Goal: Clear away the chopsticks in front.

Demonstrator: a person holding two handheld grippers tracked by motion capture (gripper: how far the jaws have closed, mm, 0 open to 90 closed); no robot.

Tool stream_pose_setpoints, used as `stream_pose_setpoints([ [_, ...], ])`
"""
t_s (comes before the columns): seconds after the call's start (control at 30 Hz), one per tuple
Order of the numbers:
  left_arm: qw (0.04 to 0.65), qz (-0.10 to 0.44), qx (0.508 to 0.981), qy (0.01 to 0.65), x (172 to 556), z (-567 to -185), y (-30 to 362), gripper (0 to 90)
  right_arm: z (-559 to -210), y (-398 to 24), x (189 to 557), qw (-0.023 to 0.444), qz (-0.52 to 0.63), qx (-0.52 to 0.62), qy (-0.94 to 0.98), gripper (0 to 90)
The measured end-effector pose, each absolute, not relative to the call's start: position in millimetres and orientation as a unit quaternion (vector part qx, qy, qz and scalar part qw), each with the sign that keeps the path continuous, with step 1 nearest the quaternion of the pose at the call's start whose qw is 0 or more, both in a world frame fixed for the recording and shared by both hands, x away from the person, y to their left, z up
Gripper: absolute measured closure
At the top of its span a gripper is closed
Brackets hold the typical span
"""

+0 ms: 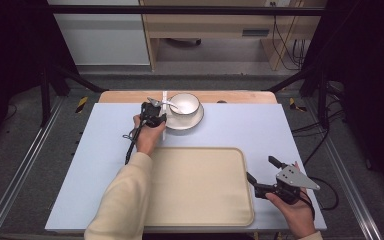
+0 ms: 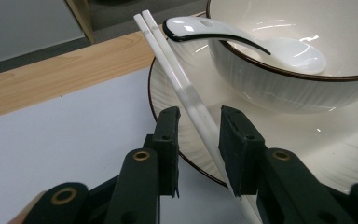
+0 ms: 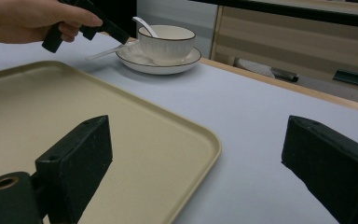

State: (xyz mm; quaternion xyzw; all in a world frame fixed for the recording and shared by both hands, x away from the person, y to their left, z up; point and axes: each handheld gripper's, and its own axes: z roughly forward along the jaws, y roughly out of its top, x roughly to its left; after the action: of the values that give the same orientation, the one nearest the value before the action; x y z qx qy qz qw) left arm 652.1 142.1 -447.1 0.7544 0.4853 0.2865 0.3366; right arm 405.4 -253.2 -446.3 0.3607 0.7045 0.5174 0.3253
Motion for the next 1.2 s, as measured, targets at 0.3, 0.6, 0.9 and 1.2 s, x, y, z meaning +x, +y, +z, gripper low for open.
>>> stream_pose_setpoints([
  [0.3, 0.341, 0.27, 0.742, 0.51, 658, -455, 142, 73.6, -447, -254, 406, 0.324, 0.517, 0.361, 0.705, 8.8],
  [0.6, 0.329, 0.278, 0.731, 0.53, 667, -455, 130, 74.8, -447, -253, 405, 0.321, 0.517, 0.36, 0.707, 9.1],
  [0.9, 0.327, 0.272, 0.722, 0.545, 670, -457, 134, 78.0, -447, -254, 406, 0.321, 0.519, 0.359, 0.706, 9.4],
  [1.2, 0.333, 0.267, 0.71, 0.561, 672, -458, 135, 84.0, -447, -254, 406, 0.32, 0.518, 0.36, 0.707, 9.5],
])
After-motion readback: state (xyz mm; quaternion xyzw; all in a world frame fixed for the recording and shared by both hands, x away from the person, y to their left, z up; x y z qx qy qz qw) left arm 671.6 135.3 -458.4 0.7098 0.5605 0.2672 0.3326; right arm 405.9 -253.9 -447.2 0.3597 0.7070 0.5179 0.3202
